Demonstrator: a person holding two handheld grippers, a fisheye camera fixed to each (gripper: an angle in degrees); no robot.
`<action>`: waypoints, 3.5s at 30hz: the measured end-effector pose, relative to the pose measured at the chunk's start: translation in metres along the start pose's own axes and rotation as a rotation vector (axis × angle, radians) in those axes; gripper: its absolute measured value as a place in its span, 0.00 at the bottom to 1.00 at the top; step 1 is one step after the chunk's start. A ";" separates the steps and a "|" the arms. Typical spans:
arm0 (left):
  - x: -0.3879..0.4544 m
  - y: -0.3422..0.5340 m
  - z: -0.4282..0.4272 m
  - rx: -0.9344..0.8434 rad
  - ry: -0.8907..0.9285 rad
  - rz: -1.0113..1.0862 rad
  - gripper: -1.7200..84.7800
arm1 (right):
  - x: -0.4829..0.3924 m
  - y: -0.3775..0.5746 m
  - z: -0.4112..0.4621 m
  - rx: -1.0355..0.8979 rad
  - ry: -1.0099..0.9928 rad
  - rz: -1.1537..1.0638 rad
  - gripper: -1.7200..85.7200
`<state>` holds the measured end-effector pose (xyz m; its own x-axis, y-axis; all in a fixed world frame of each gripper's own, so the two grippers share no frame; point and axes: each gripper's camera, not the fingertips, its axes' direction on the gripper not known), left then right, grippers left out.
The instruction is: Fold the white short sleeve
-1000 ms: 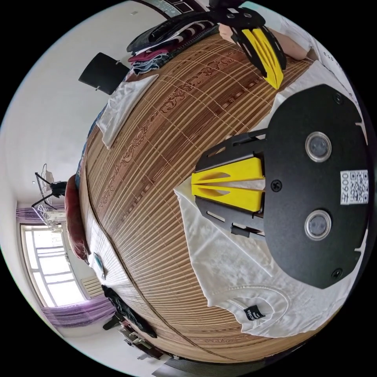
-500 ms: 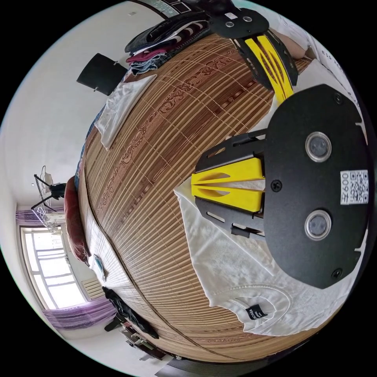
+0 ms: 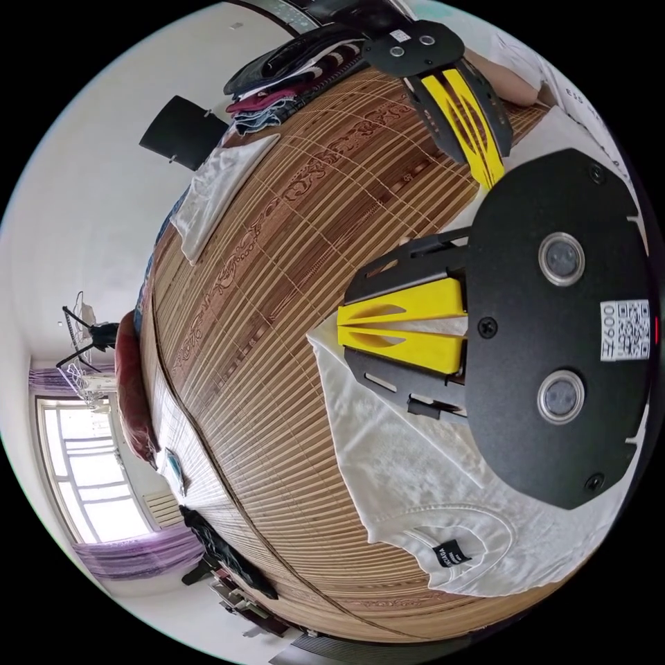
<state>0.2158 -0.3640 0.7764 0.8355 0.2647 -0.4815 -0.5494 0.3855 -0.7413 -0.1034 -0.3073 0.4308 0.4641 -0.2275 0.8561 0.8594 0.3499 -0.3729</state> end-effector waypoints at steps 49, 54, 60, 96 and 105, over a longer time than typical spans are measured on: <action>-0.055 0.085 -0.092 -0.211 -0.217 0.454 0.04 | 0.039 -0.014 -0.018 0.027 -0.132 0.049 0.01; -0.057 0.077 -0.108 -0.285 -0.216 0.364 0.04 | 0.039 -0.013 -0.017 0.031 -0.141 0.052 0.01; -0.052 0.074 -0.098 -0.312 -0.228 0.335 0.04 | 0.028 -0.013 -0.015 0.030 -0.115 0.017 0.01; 0.087 -0.036 0.002 -0.074 -0.300 0.330 0.03 | -0.023 -0.017 0.015 0.146 0.168 0.157 0.01; 0.092 -0.067 -0.002 -0.126 -0.309 0.355 0.03 | -0.024 -0.008 0.002 0.263 0.122 0.167 0.01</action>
<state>0.3295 -0.3670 0.7814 0.5442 0.6178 -0.5675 -0.7783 0.1193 -0.6164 -0.1220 -0.3025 0.4145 0.6299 -0.2491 0.7357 0.6918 0.6106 -0.3855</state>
